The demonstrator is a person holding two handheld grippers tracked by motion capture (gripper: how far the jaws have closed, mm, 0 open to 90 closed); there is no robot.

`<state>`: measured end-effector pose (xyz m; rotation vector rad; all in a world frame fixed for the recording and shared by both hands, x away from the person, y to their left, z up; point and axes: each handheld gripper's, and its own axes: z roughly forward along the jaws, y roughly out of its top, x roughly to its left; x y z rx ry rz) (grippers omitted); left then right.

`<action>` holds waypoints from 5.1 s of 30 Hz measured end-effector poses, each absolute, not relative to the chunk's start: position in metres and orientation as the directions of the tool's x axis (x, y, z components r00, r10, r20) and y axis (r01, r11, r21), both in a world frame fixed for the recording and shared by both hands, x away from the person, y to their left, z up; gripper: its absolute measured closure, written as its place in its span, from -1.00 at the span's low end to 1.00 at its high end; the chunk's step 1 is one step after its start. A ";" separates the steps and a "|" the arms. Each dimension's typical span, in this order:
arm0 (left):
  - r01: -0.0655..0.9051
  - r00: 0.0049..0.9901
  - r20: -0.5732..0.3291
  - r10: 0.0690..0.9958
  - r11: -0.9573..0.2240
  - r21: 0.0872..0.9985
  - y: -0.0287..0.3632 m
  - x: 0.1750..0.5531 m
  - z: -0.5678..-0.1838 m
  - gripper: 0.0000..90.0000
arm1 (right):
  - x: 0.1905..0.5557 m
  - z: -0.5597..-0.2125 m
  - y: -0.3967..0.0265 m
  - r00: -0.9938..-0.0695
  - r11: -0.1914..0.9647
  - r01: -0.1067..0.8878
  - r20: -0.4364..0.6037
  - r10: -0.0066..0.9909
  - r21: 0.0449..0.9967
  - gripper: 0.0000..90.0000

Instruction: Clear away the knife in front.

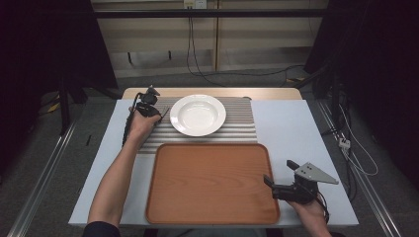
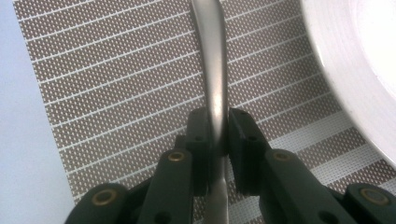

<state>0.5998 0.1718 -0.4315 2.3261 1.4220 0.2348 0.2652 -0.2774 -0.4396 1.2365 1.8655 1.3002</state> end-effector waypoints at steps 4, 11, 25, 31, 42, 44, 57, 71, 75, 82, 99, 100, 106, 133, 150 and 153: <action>0.813 0.468 -0.066 0.881 -0.401 0.422 0.172 0.600 -0.432 0.76 | 0.265 -0.440 -0.277 -0.428 0.110 0.375 0.067 0.901 0.921 -0.97; 0.809 0.468 -0.045 0.882 -0.407 0.425 0.170 0.597 -0.431 0.78 | 0.265 -0.439 -0.277 -0.427 0.112 0.373 0.063 0.902 0.921 -0.97; 0.796 0.486 -0.068 0.872 -0.409 0.446 0.179 0.585 -0.418 0.78 | 0.264 -0.439 -0.277 -0.425 0.114 0.374 0.061 0.903 0.921 -0.97; 0.787 0.496 -0.069 0.866 -0.414 0.457 0.184 0.575 -0.411 0.78 | 0.263 -0.439 -0.275 -0.430 0.119 0.371 0.056 0.901 0.921 -0.97; 0.745 0.545 -0.066 0.836 -0.447 0.495 0.183 0.552 -0.396 0.78 | 0.262 -0.438 -0.274 -0.430 0.124 0.367 0.050 0.901 0.922 -0.97; 0.734 0.558 -0.064 0.827 -0.456 0.504 0.183 0.549 -0.393 0.78 | 0.262 -0.438 -0.274 -0.429 0.123 0.367 0.050 0.902 0.922 -0.97; 0.679 0.610 -0.045 0.791 -0.492 0.545 0.173 0.522 -0.375 0.78 | 0.262 -0.438 -0.274 -0.432 0.127 0.365 0.047 0.901 0.922 -0.97; 0.638 0.656 -0.041 0.754 -0.524 0.565 0.161 0.485 -0.374 0.78 | 0.262 -0.438 -0.274 -0.430 0.129 0.364 0.044 0.902 0.923 -0.97; 0.621 0.677 -0.056 0.734 -0.530 0.578 0.158 0.470 -0.375 0.78 | 0.262 -0.438 -0.273 -0.433 0.132 0.363 0.041 0.901 0.922 -0.97; 0.594 0.710 -0.049 0.702 -0.560 0.577 0.149 0.449 -0.373 0.78 | 0.262 -0.437 -0.273 -0.434 0.132 0.362 0.041 0.900 0.923 -0.97; 0.591 0.729 -0.061 0.681 -0.583 0.558 0.130 0.405 -0.381 0.78 | 0.262 -0.437 -0.272 -0.436 0.138 0.361 0.036 0.899 0.922 -0.97; 0.588 0.736 -0.062 0.674 -0.592 0.551 0.129 0.403 -0.383 0.78 | 0.262 -0.437 -0.272 -0.437 0.138 0.360 0.036 0.899 0.923 -0.97; 0.581 0.750 -0.063 0.659 -0.610 0.539 0.123 0.388 -0.400 0.78 | 0.261 -0.436 -0.271 -0.439 0.139 0.357 0.035 0.898 0.924 -0.97; 0.622 0.728 -0.099 0.679 -0.591 0.513 0.106 0.384 -0.424 0.78 | 0.261 -0.437 -0.270 -0.464 0.152 0.364 0.037 0.885 0.919 -0.97; 0.626 0.728 -0.139 0.672 -0.567 0.536 0.105 0.383 -0.428 0.64 | 0.260 -0.438 -0.271 -0.470 0.147 0.366 0.046 0.882 0.919 -0.97; 0.606 0.746 -0.140 0.651 -0.576 0.549 0.105 0.385 -0.427 0.52 | 0.260 -0.438 -0.272 -0.469 0.148 0.365 0.044 0.882 0.919 -0.97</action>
